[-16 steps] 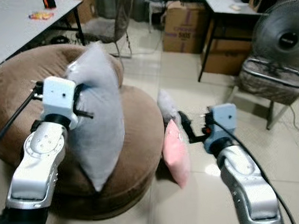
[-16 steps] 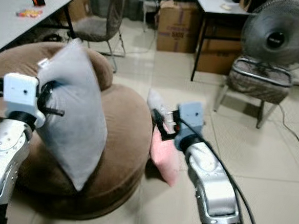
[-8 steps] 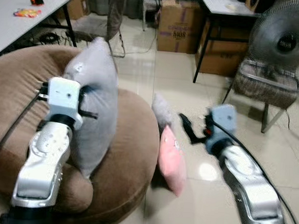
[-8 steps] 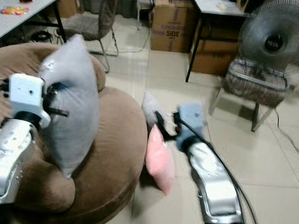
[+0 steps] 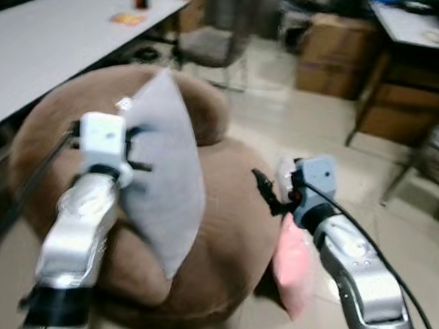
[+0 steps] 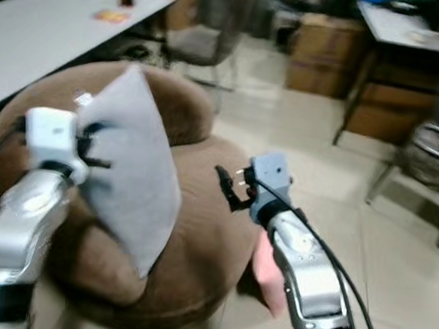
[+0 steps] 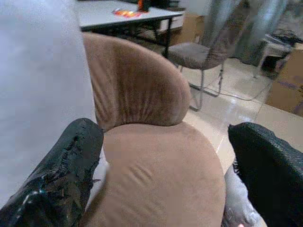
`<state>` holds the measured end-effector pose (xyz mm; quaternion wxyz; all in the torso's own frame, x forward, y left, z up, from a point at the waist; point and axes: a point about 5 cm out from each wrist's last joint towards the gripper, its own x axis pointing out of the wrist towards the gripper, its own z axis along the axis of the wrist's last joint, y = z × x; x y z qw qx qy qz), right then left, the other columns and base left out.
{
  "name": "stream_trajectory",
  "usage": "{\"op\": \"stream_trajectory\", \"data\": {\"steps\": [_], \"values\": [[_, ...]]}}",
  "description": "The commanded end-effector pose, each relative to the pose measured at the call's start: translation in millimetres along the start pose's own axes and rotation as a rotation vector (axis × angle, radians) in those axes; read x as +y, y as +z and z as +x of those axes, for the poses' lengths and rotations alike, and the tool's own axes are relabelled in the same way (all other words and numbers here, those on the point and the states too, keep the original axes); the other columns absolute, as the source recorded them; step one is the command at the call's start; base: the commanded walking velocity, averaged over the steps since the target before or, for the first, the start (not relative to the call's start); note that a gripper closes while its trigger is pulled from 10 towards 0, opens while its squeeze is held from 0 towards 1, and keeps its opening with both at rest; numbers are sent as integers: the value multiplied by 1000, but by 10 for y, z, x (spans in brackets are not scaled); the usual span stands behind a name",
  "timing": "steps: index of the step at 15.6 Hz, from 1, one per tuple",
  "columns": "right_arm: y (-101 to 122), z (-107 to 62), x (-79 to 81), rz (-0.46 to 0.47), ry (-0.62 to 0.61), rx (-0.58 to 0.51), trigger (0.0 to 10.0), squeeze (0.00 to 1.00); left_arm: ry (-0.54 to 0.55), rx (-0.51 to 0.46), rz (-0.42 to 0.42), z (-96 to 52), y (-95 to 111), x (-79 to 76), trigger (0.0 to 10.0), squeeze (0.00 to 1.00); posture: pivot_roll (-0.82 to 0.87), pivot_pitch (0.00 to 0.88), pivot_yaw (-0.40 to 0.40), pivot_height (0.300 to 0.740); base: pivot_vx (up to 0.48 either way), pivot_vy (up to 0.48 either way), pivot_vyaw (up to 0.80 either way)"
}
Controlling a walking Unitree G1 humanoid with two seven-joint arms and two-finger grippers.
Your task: Move the pillow to the sofa from floor
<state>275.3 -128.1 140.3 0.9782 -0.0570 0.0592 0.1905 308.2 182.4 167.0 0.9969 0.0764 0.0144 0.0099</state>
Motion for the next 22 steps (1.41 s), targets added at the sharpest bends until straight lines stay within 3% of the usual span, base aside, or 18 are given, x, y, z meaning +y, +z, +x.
{"op": "stream_trajectory", "data": {"steps": [1, 2, 7, 9, 11, 13, 16, 19, 22], "values": [[11, 5, 40, -28, 58, 6, 10000, 0, -5, -10, 40, 89, 59, 2, 10000, 0, -36, 0, 10, 740, 0, 0, 0], [21, -17, 41, -53, 108, -3, 10000, 0, -20, 9, 42, 186, 42, -54, 10000, 0, -36, 0, 10, 740, 0, 0, 0], [73, -160, -68, -115, 286, 7, 10000, 0, 59, 71, -107, 666, 39, -278, 10000, 0, -82, 0, 21, 740, 0, 0, 0], [72, -293, -124, -179, 433, 40, 10000, 0, 90, 125, -189, 859, 70, -488, 10000, 0, -117, 0, 29, 740, 0, 0, 0], [75, -326, -157, -201, 459, 53, 10000, 0, 79, 136, -222, 911, 131, -628, 10000, 0, -132, 0, 32, 740, 0, 0, 0], [87, -336, -205, -228, 456, 62, 10000, 0, 76, 94, -384, 975, 359, -805, 10000, 0, -168, 0, 46, 740, 0, 0, 0], [140, -360, -219, -240, 469, 54, 10000, 0, 120, 56, -514, 1017, 466, -769, 10000, 0, -204, 0, 60, 740, 0, 0, 0], [122, -405, -198, -249, 490, 72, 10000, 0, 261, 127, -410, 955, 122, -568, 10000, 0, -215, 0, 58, 740, 0, 0, 0], [98, -426, -153, -236, 529, 88, 10000, 0, 425, 283, -178, 745, -463, -286, 10000, 0, -203, 0, 45, 740, 0, 0, 0]]}}
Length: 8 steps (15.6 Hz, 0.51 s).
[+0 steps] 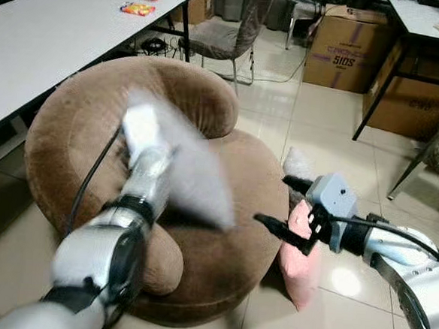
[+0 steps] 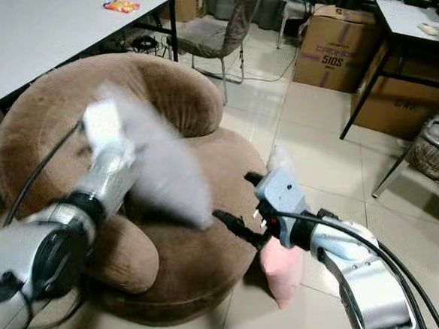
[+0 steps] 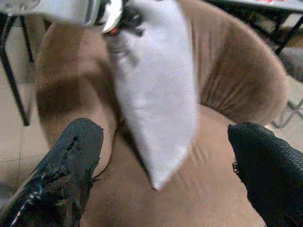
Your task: Move the pillow to the sofa from floor
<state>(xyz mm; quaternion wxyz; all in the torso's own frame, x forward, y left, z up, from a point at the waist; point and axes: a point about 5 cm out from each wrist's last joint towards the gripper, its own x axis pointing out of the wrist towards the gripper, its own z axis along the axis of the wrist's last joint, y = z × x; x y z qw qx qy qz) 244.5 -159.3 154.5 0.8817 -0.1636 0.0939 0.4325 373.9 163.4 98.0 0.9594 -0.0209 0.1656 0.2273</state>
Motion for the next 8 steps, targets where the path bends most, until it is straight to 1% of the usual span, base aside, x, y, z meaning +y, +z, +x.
{"op": "stream_trajectory", "data": {"steps": [1, 2, 3, 4, 5, 6, 7, 8], "values": [[28, 7, 47, 3, 47, -1, 10000, 0, 36, -73, 77, 12, 94, 29, 10000, 0, -198, 0, 41, 740, 0, 0, 0], [14, 18, 73, 8, 80, 8, 10000, 0, 33, -129, 153, 1, 81, 40, 10000, 0, -198, 0, 41, 740, 0, 0, 0], [-2, 24, 83, 11, 98, 14, 10000, 0, 38, -146, 158, -2, 92, 44, 10000, 0, -198, 0, 41, 740, 0, 0, 0], [-28, 26, 99, 15, 122, 25, 10000, 0, 53, -169, 160, -8, 107, 52, 10000, 0, -174, 0, 23, 740, 0, 0, 0], [-74, 24, 112, 22, 150, 40, 10000, 0, 64, -187, 148, -19, 126, 46, 10000, 0, -167, 0, 17, 740, 0, 0, 0], [-131, 24, 108, 20, 171, 53, 10000, 0, 57, -191, 137, -38, 129, 10, 10000, 0, -163, 0, 14, 740, 0, 0, 0], [-275, 48, 55, 34, 192, 69, 10000, 0, 35, -190, 138, -83, 111, -81, 10000, 0, -163, 0, 14, 740, 0, 0, 0], [-363, 59, 0, 32, 208, 86, 10000, 0, 19, -201, 170, -108, 106, -135, 10000, 0, -161, 0, 13, 740, 0, 0, 0]]}}
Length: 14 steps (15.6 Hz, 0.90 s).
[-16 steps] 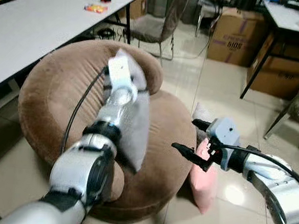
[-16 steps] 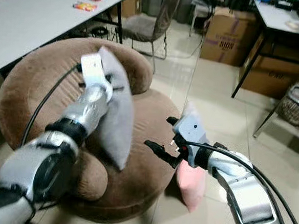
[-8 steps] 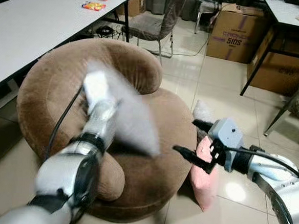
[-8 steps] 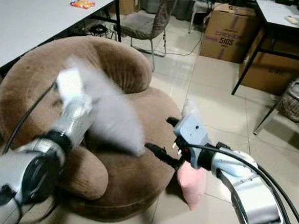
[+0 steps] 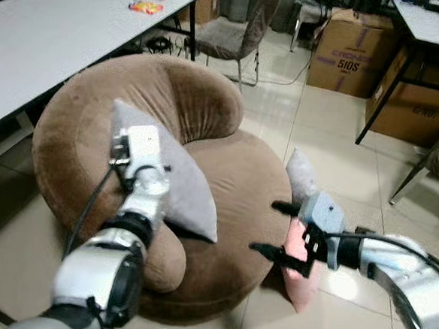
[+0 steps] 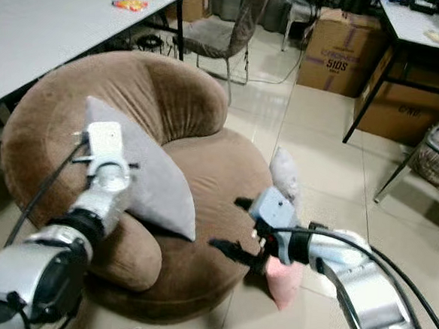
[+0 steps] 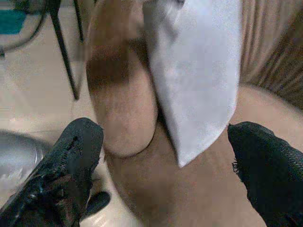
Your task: Move the pillow to the sofa from floor
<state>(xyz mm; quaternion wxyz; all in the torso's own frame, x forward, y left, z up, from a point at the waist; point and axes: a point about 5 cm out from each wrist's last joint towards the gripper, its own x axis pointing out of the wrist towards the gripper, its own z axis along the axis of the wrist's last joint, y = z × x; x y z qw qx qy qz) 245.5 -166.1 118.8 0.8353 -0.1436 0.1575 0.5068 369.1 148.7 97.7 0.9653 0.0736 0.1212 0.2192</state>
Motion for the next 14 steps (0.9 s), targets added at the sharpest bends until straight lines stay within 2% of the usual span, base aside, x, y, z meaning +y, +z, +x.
{"op": "stream_trajectory", "data": {"steps": [1, 2, 3, 4, 5, 8, 9, 10, 11, 12, 14], "values": [[-35, -13, -50, -32, 17, 18, 10000, 0, 6, -73, 17, 3, 145, -22, 10000, 0, -161, 0, 13, 740, 0, 0, 0], [-105, -42, -135, -30, 26, 26, 10000, 0, -7, -86, 62, -19, 160, -69, 10000, 0, -161, 0, 14, 740, 0, 0, 0], [-137, -70, -191, -26, 23, 30, 10000, 0, -14, -84, 66, -27, 164, -87, 10000, 376, -161, 0, 14, 740, 0, 0, 0], [-148, -87, -219, -25, 21, 32, 10000, 0, -19, -79, 63, -29, 160, -93, 10000, 486, -161, 0, 14, 740, 0, 0, 0], [-212, -144, -303, -26, 12, 39, 10000, 0, -17, -58, 55, -29, 130, -83, 10000, 1000, -161, 0, 14, 740, 0, 0, 0], [-341, -230, -430, -47, -20, 31, 10000, 0, 33, -62, 2, 35, 162, 73, 10000, 1000, -161, 0, 14, 740, 0, 0, 0], [-373, -235, -468, -45, -32, 31, 10000, 0, 64, -77, -16, 77, 197, 174, 10000, 1000, -165, 0, 30, 740, 0, 0, 0], [-431, -215, -419, -44, -39, 26, 10000, 0, 85, -105, -48, 121, 246, 293, 10000, 1000, -165, 0, 30, 740, 0, 0, 0], [-325, -223, -367, -42, -37, -16, 10000, 0, 94, -152, -71, 155, 320, 406, 10000, 1000, -162, 0, 30, 740, 0, 0, 0], [-91, -249, -351, -60, -37, -74, 10000, 0, 69, -211, -95, 171, 413, 497, 10000, 1000, -157, 0, 28, 740, 0, 0, 0], [249, -210, -349, -63, -85, -203, 10000, 0, -41, -351, -131, 141, 623, 647, 10000, 1000, -148, 0, 27, 740, 0, 0, 0]]}}
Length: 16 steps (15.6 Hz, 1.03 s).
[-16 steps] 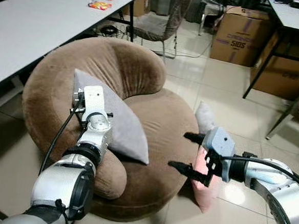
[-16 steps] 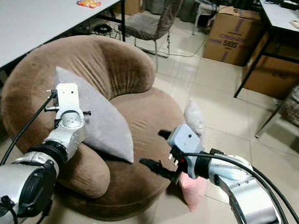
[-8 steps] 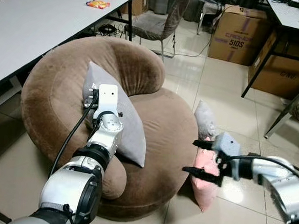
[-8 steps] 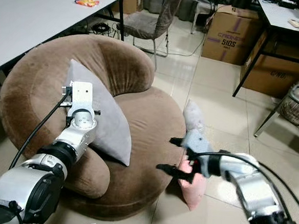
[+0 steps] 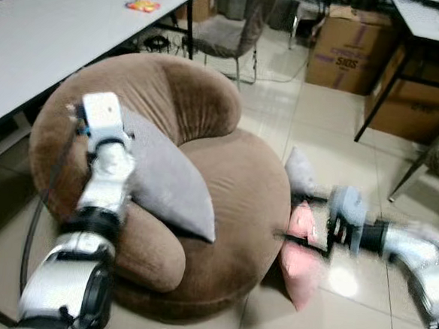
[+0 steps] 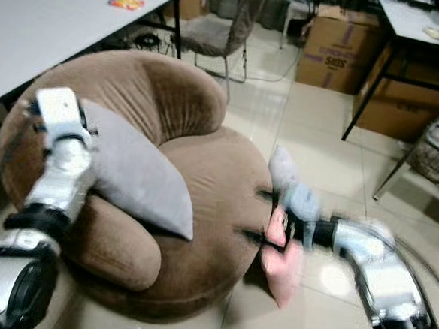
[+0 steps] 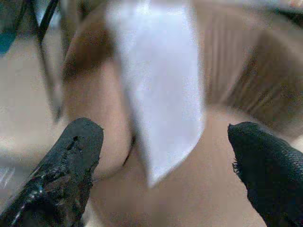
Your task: Move the pillow to the sofa from floor
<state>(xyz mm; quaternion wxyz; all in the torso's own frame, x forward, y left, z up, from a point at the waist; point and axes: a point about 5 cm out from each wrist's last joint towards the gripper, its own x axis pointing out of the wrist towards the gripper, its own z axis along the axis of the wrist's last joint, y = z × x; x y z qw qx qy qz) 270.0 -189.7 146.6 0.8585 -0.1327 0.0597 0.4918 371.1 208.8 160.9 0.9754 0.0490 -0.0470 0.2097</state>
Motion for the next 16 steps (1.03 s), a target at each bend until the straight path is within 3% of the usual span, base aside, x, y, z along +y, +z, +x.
{"op": "stream_trajectory", "data": {"steps": [1, 2, 3, 6, 7, 8, 9, 12, 13, 16], "values": [[105, 23, -12, 3, -23, -45, 10000, 0, -50, -48, -20, 6, 99, 8, 10000, 1000, -148, 0, 27, 740, 0, 0, 0], [264, 176, -38, 3, -121, -122, 10000, 0, -147, -172, -38, -4, 320, 103, 10000, 1000, -135, 0, 23, 740, 0, 0, 0], [321, 241, -51, 11, -194, -152, 10000, 0, -205, -218, -46, -27, 419, 120, 10000, 1000, -128, 0, 20, 740, 0, 0, 0], [435, 365, 10, 63, -324, -199, 10000, 0, -468, -255, -5, -219, 603, 67, 10000, 1000, -115, 0, 17, 740, 0, 0, 0], [422, 389, 35, 91, -426, -197, 10000, 0, -536, -249, -23, -360, 655, 37, 10000, 729, -106, 0, 14, 740, 0, 0, 0], [340, 363, 12, 153, -613, -157, 10000, 0, -574, -240, -93, -517, 687, 19, 10000, 114, -103, 0, 14, 740, 0, 0, 0], [291, 339, 28, 228, -691, -160, 10000, 0, -575, -215, -146, -613, 666, 29, 10000, 0, -99, 0, 11, 740, 0, 0, 0], [246, 331, 171, 264, -810, -121, 10000, 0, -506, -134, -135, -790, 457, 141, 10000, 0, -88, 0, 2, 740, 0, 0, 0], [247, 353, 214, 190, -844, -91, 10000, 0, -474, -57, -119, -849, 323, 188, 10000, 0, -86, 0, 4, 740, 0, -480, 0], [226, 359, 195, 161, -851, -73, 10000, 0, -512, -1, -27, -957, 161, 201, 10000, 0, -81, 0, 1, 740, 0, -480, 0]]}}
